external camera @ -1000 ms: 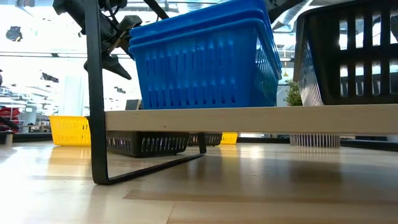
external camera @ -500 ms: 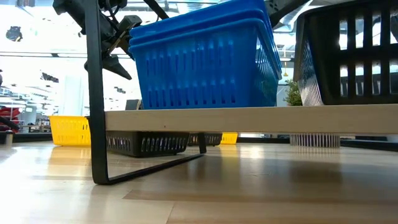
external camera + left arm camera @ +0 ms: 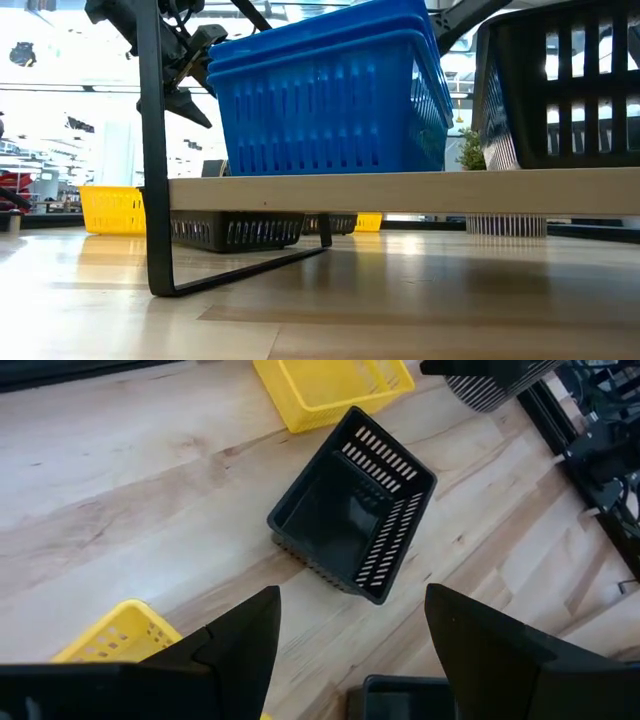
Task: Stack baskets on shelf by color
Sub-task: Stack the top yellow bin on top of the yellow bin on the shelf
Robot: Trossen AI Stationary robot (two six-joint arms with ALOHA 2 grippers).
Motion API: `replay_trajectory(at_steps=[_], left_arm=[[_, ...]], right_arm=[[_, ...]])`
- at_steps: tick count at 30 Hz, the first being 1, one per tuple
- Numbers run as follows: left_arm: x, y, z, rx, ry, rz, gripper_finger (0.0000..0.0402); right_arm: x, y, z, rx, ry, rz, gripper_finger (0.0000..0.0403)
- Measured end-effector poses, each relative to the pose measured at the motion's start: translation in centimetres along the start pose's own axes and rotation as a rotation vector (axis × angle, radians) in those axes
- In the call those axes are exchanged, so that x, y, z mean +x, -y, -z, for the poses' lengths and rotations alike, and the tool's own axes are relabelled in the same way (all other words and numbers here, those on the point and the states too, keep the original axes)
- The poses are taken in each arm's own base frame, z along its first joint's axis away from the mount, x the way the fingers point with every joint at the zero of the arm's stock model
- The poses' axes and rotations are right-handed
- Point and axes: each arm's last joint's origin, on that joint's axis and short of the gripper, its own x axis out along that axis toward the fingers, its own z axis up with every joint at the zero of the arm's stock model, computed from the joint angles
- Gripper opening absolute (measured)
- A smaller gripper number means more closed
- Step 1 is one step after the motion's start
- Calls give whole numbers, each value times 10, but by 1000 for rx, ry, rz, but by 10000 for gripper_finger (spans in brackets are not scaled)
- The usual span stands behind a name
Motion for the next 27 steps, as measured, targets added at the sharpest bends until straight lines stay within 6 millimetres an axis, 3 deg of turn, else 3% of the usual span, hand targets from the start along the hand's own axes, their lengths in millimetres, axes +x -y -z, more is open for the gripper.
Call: replay_trajectory(at_steps=[5, 16, 21, 27], left_arm=[[0, 0, 0, 5, -4, -3, 238], [0, -1, 1, 9, -15, -2, 238], [0, -1, 2, 9, -20, -6, 238], [0, -2, 1, 24, -6, -27, 238]], right_arm=[[1, 1, -3, 24, 7, -4, 150], [52, -5, 11, 33, -136, 12, 137], [51, -10, 12, 7, -135, -4, 121], [27, -17, 14, -79, -129, -71, 110]])
